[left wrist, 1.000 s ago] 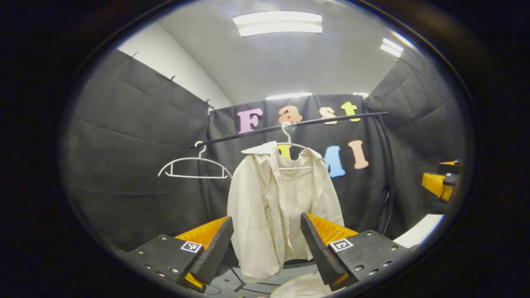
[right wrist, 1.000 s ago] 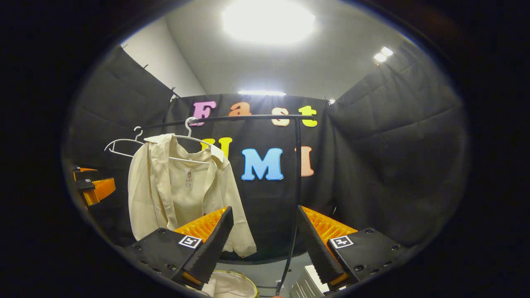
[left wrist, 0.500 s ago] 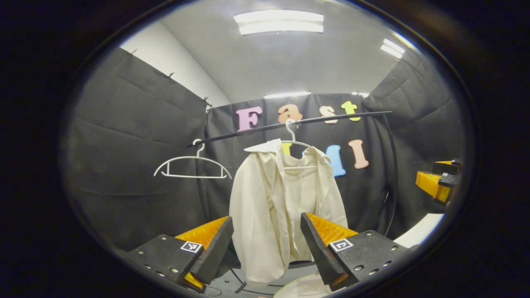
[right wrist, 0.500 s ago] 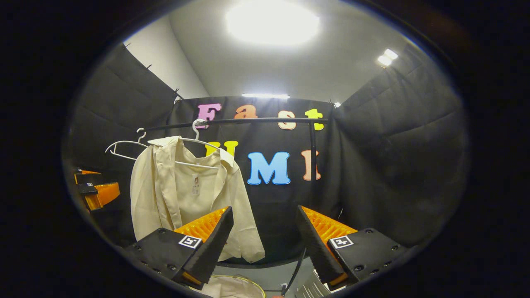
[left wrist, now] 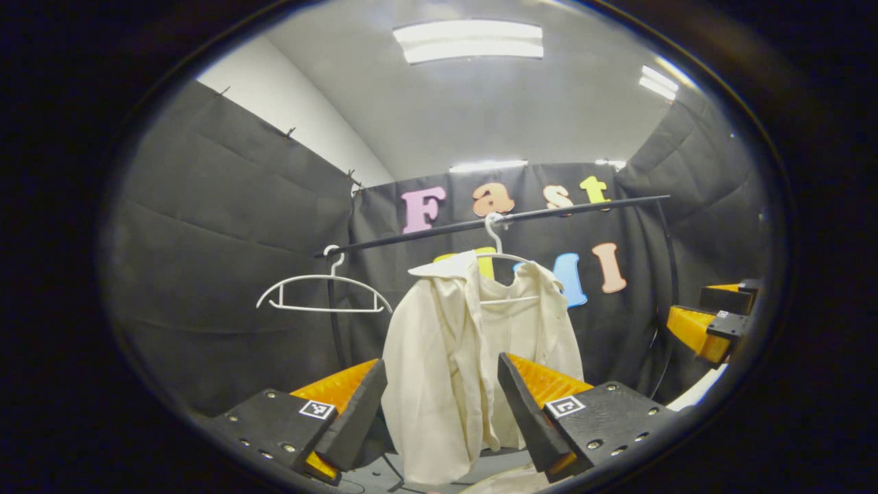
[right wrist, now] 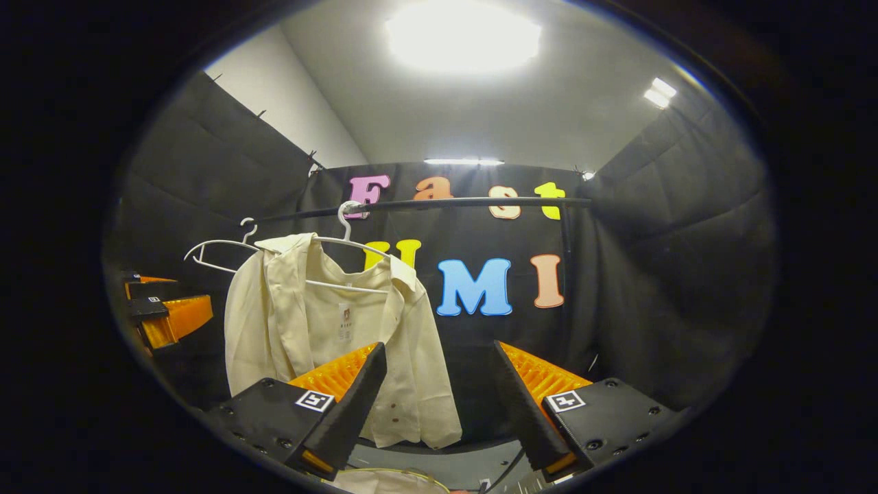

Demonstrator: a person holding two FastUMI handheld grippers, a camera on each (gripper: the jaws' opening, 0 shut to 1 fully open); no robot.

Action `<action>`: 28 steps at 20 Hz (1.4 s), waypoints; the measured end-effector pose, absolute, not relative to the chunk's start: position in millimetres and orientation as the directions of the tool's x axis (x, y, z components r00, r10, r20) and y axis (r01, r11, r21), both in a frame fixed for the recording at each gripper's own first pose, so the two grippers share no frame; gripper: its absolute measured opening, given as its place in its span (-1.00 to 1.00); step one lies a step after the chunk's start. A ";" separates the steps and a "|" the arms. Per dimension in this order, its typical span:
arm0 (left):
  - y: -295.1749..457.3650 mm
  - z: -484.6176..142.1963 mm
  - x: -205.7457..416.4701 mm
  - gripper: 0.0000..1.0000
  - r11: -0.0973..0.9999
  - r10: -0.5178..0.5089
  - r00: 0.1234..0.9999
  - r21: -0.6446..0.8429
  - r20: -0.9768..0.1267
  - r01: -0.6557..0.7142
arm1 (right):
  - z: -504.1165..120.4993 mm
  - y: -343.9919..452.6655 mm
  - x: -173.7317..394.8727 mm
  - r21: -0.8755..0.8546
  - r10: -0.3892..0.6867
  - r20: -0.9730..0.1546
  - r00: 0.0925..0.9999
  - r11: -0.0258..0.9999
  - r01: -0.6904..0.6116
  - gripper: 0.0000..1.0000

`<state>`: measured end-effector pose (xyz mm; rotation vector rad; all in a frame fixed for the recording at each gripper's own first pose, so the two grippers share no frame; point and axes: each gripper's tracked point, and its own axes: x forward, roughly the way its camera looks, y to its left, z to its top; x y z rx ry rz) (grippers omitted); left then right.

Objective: Grasp the clothes on the hanger with both hands and then place them into the laundry hamper below.

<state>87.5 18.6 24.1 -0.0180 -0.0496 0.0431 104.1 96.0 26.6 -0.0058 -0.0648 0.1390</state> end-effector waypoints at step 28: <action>-25.6 -9.6 280.9 0.93 0.973 0.229 0.972 0.045 -0.061 -0.226 | 12.7 193.2 325.4 0.101 0.425 0.050 0.904 0.898 -0.428 0.93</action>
